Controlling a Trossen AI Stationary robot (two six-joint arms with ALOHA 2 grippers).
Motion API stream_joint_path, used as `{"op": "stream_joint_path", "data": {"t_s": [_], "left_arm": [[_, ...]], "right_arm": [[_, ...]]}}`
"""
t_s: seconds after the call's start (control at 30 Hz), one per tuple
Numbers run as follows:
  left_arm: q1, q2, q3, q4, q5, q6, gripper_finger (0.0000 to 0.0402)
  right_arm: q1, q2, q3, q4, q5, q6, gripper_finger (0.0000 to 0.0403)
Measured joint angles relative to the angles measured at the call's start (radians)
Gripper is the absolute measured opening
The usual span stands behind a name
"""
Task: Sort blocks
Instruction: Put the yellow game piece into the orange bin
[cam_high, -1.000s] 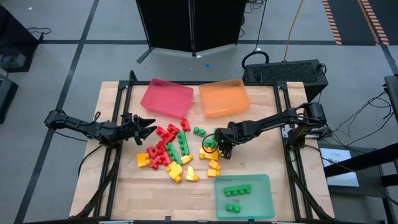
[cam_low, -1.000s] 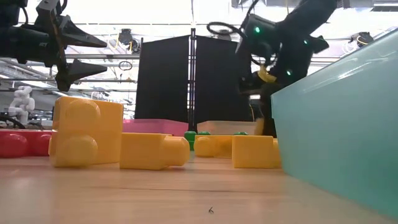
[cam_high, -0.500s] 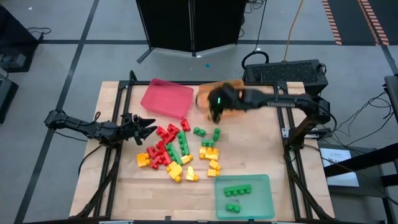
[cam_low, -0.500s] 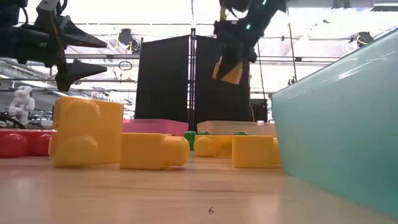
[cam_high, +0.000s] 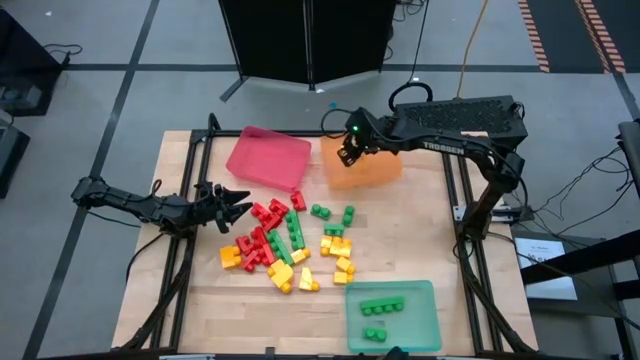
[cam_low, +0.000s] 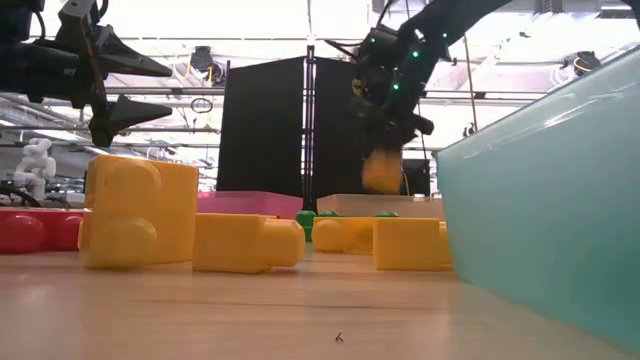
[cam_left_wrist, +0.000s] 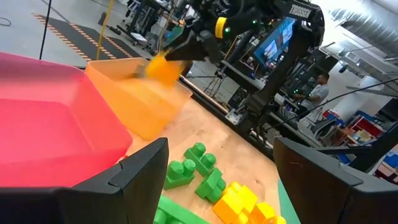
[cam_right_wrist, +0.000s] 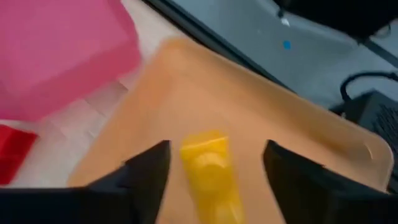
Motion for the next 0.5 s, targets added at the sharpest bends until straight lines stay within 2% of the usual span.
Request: {"op": "stream_joint_path", "data": {"t_s": [0.07, 0.17, 0.3, 0.4, 0.5], "left_arm": [[0.0, 0.0, 0.0, 0.0, 0.0, 0.0, 0.0292], [0.0, 0.0, 0.0, 0.0, 0.0, 0.0, 0.0292], [0.0, 0.0, 0.0, 0.0, 0.0, 0.0, 0.0292], [0.0, 0.0, 0.0, 0.0, 0.0, 0.003, 0.0292], [0.0, 0.0, 0.0, 0.0, 0.0, 0.003, 0.0292]], "right_arm": [[0.001, 0.004, 0.0, -0.009, -0.001, 0.001, 0.0293], [0.002, 0.002, 0.0, -0.009, -0.017, 0.001, 0.0306], [0.025, -0.028, 0.0, 0.012, -0.208, -0.018, 0.0297], [0.118, -0.056, 0.001, 0.013, -0.353, -0.04, 0.0287], [0.252, -0.057, 0.0, -0.008, -0.372, -0.057, 0.0283]]}}
